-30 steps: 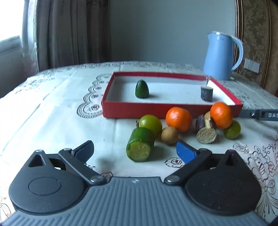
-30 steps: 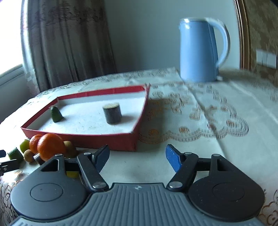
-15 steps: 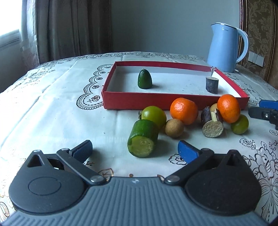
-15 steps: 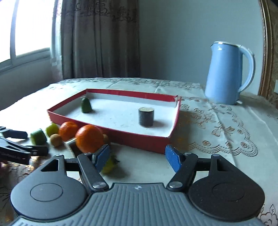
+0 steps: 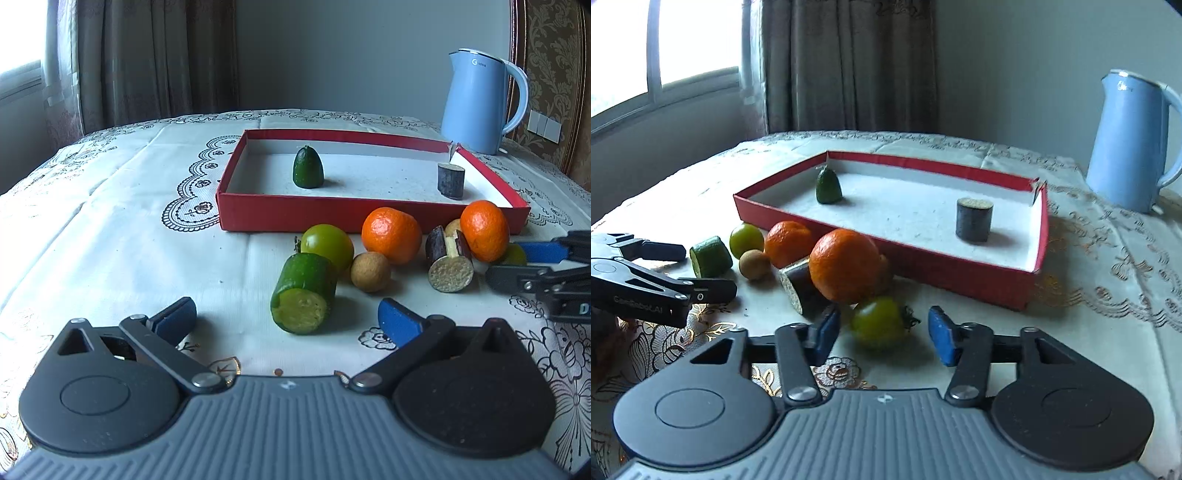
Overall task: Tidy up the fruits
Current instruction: 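Move the right gripper back to the fruits and grasp the green tomato, then carry the green tomato into the tray and release it with the right gripper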
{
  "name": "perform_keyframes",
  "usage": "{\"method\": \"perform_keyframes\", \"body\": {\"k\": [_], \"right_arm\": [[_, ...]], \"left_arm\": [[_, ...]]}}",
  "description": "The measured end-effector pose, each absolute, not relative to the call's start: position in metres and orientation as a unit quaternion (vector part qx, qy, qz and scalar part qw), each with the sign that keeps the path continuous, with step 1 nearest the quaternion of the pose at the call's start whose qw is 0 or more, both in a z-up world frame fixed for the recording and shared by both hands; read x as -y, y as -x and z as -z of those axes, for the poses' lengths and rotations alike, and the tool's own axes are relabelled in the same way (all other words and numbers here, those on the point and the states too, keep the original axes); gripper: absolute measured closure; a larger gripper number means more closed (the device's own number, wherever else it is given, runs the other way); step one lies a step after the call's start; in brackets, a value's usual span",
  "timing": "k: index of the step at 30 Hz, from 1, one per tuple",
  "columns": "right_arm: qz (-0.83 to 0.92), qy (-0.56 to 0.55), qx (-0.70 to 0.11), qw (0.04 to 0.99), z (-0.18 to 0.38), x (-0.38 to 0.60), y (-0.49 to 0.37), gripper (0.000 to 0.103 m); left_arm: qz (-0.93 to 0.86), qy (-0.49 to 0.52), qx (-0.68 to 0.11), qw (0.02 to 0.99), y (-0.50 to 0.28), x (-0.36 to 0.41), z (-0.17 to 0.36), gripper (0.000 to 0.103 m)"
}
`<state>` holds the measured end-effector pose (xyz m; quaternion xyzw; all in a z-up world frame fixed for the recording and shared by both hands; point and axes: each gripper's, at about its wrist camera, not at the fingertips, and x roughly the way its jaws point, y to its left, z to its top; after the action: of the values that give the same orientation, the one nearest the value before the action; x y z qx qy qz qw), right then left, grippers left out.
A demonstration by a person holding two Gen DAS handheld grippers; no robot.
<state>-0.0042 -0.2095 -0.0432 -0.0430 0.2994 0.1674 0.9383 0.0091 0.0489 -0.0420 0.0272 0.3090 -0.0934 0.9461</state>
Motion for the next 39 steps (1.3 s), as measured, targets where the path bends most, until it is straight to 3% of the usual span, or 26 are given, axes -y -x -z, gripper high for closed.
{"method": "perform_keyframes", "body": {"k": [4, 39], "right_arm": [[-0.161, 0.042, -0.298, 0.94, 0.044, 0.21, 0.005, 0.063], [-0.092, 0.024, -0.248, 0.964, 0.012, 0.24, -0.011, 0.064]], "left_arm": [[0.094, -0.027, -0.309, 0.946, -0.009, -0.049, 0.042, 0.0], [0.093, -0.028, -0.309, 0.946, -0.01, -0.048, 0.043, 0.0]]}}
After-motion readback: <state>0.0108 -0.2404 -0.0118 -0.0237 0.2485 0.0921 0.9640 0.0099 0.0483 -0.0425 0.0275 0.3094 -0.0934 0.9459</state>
